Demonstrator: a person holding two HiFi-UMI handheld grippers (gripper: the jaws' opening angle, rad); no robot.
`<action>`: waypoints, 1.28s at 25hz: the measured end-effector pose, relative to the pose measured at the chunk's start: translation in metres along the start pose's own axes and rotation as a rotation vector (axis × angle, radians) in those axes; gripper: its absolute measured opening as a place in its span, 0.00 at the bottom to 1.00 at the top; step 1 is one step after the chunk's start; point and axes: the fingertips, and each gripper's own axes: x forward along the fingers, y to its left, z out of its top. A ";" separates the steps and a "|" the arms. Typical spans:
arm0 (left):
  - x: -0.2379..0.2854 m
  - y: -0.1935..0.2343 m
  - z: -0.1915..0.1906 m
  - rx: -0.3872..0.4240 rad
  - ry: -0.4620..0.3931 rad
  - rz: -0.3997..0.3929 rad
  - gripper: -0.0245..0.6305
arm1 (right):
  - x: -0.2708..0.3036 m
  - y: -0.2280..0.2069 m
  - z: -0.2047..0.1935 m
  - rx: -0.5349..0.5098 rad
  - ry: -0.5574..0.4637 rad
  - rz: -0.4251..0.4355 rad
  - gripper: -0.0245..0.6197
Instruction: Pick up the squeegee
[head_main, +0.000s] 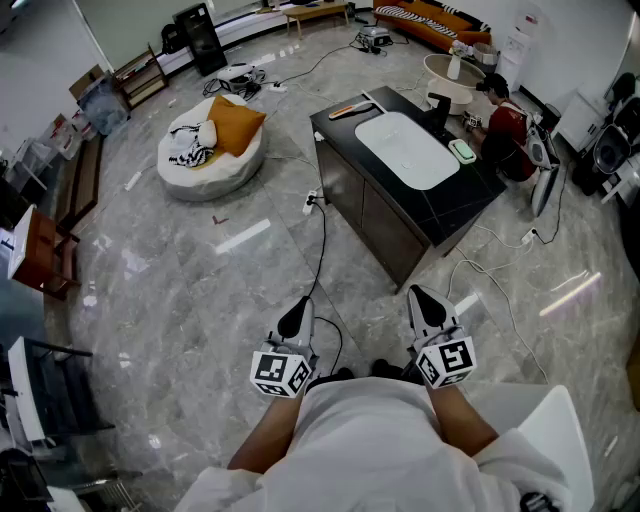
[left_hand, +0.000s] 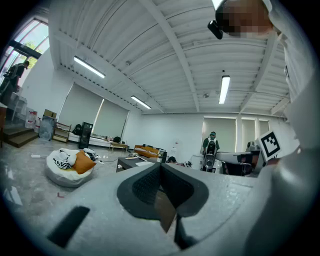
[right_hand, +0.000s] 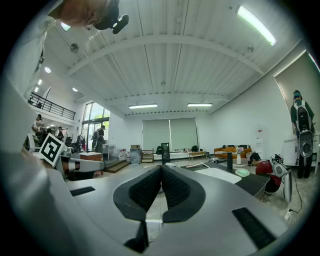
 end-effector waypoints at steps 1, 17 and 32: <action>0.002 0.001 -0.001 0.000 0.000 -0.007 0.06 | 0.002 0.001 -0.002 0.004 -0.003 -0.003 0.06; 0.000 0.024 -0.030 -0.108 0.026 -0.079 0.06 | 0.027 0.013 -0.016 0.047 0.039 0.003 0.06; 0.073 0.072 0.008 -0.090 0.018 -0.125 0.06 | 0.124 -0.023 -0.001 0.076 0.012 0.032 0.06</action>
